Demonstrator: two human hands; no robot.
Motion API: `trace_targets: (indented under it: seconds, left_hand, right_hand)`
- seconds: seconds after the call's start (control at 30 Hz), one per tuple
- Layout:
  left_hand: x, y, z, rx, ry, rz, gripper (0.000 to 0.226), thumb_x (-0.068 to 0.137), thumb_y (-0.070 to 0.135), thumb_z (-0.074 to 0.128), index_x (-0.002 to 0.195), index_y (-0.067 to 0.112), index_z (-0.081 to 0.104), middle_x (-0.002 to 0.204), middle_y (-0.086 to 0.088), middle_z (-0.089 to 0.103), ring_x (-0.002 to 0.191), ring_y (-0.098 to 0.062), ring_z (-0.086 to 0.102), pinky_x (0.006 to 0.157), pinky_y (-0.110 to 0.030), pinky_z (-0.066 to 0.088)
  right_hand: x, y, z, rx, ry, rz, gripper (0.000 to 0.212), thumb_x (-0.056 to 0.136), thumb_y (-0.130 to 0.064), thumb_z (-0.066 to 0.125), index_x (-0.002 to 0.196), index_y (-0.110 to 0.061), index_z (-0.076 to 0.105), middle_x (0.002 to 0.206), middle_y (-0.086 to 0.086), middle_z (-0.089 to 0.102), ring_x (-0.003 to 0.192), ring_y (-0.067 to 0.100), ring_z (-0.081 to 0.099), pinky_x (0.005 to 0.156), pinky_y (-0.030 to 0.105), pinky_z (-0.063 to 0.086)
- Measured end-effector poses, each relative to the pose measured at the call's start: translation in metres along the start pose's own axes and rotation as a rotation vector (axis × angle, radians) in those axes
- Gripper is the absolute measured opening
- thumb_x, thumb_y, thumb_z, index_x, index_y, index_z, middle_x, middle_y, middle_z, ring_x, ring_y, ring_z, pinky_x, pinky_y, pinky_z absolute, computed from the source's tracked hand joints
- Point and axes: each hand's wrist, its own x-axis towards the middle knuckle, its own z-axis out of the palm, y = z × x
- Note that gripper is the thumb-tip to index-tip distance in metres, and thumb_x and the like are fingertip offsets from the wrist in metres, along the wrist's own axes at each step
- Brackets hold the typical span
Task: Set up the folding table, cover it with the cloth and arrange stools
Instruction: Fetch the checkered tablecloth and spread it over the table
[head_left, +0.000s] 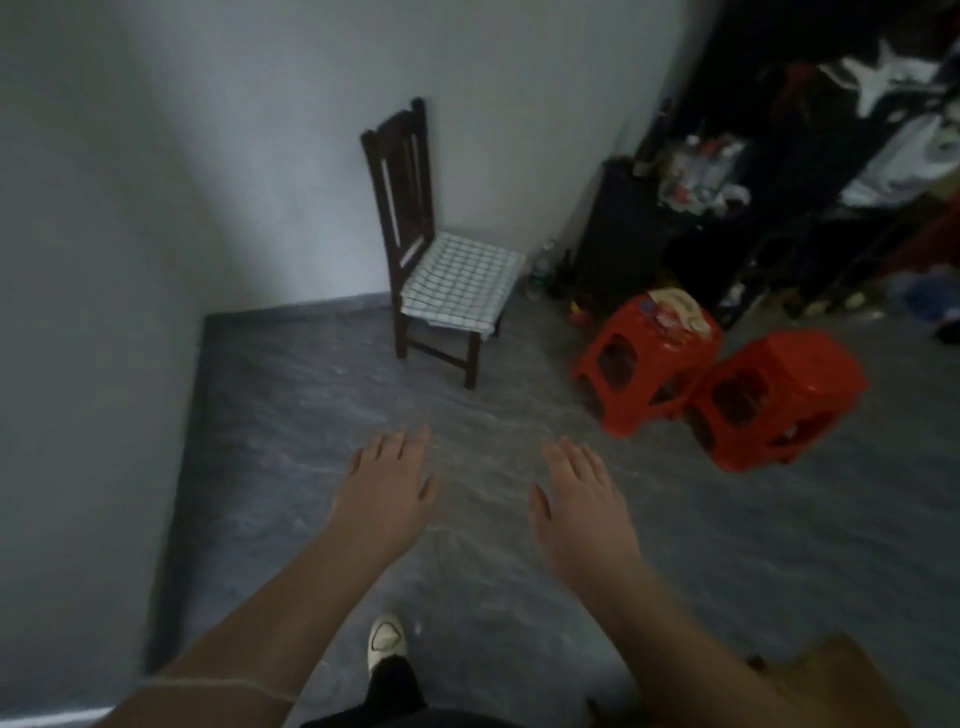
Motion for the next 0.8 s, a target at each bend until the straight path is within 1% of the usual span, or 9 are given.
trace_targets:
  seconds: [0.07,0.13,0.23,0.3,0.43,0.53,0.7,0.73,0.8]
  left_hand:
    - [0.026,-0.03,-0.011,0.022,-0.016,-0.026,0.066,0.097,0.052,0.025,0.155,0.021,0.026,0.156,-0.006,0.037,0.144,-0.028,0.031,0.117,-0.043,0.028]
    - [0.052,-0.055,-0.023,0.026,-0.009,-0.033,0.077,0.087,0.055,0.015,0.151,0.019,0.038,0.149,-0.008,0.047,0.137,-0.03,0.041,0.112,-0.044,0.035]
    - [0.092,-0.086,-0.04,0.02,0.007,-0.039,0.077,0.085,0.054,0.018,0.145,0.016,0.047,0.141,-0.01,0.055,0.131,-0.033,0.049,0.106,-0.046,0.041]
    - [0.118,-0.1,-0.052,0.018,0.012,-0.055,0.075,0.087,0.055,0.02,0.147,0.016,0.044,0.145,-0.01,0.051,0.135,-0.032,0.046,0.108,-0.046,0.039]
    - [0.175,-0.119,-0.061,0.022,-0.009,-0.056,0.069,0.091,0.052,0.025,0.152,0.02,0.034,0.154,-0.006,0.041,0.143,-0.028,0.035,0.114,-0.043,0.032]
    - [0.221,-0.124,-0.06,0.024,-0.003,-0.05,0.063,0.095,0.049,0.032,0.15,0.017,0.036,0.152,-0.007,0.043,0.14,-0.029,0.037,0.112,-0.043,0.033]
    - [0.31,-0.123,-0.058,0.003,0.014,-0.039,0.076,0.084,0.053,0.017,0.145,0.016,0.043,0.144,-0.009,0.05,0.132,-0.03,0.046,0.109,-0.044,0.039]
    - [0.331,-0.122,-0.058,0.003,0.01,-0.049,0.074,0.086,0.052,0.019,0.145,0.016,0.043,0.145,-0.009,0.05,0.133,-0.03,0.045,0.109,-0.044,0.038]
    - [0.378,-0.121,-0.055,0.011,-0.009,-0.074,0.061,0.095,0.047,0.032,0.147,0.017,0.04,0.148,-0.007,0.047,0.135,-0.029,0.043,0.11,-0.043,0.036]
  right_hand:
    - [0.041,-0.031,0.003,0.005,-0.017,-0.028,0.063,0.099,-0.042,0.044,0.156,-0.023,0.026,0.163,0.001,0.028,0.152,0.022,0.018,0.123,0.039,0.02]
    - [0.079,-0.059,0.006,0.019,-0.027,-0.047,0.062,0.101,-0.041,0.043,0.157,-0.023,0.024,0.164,0.001,0.024,0.153,0.021,0.015,0.122,0.039,0.02]
    - [0.131,-0.089,0.012,0.052,-0.026,-0.049,0.061,0.1,-0.039,0.044,0.156,-0.022,0.026,0.163,0.003,0.027,0.152,0.023,0.017,0.122,0.042,0.023]
    - [0.159,-0.098,0.016,0.06,-0.022,-0.04,0.061,0.099,-0.039,0.045,0.155,-0.021,0.029,0.162,0.003,0.031,0.151,0.024,0.02,0.121,0.043,0.025]
    - [0.212,-0.1,0.023,0.073,-0.033,-0.019,0.061,0.099,-0.039,0.045,0.156,-0.022,0.029,0.162,0.003,0.03,0.151,0.024,0.02,0.121,0.042,0.025]
    - [0.255,-0.095,0.028,0.074,-0.039,-0.002,0.061,0.099,-0.039,0.044,0.155,-0.024,0.028,0.162,0.001,0.029,0.152,0.022,0.017,0.122,0.041,0.023]
    - [0.346,-0.079,0.041,0.099,-0.062,-0.004,0.06,0.1,-0.04,0.045,0.155,-0.025,0.028,0.163,0.0,0.027,0.152,0.021,0.015,0.122,0.041,0.022]
    - [0.368,-0.073,0.045,0.104,-0.071,-0.006,0.06,0.1,-0.039,0.046,0.156,-0.025,0.027,0.163,0.0,0.027,0.152,0.021,0.015,0.122,0.041,0.022]
    - [0.415,-0.06,0.052,0.117,-0.094,-0.016,0.061,0.099,-0.036,0.045,0.156,-0.024,0.028,0.163,0.001,0.027,0.152,0.022,0.016,0.122,0.042,0.021]
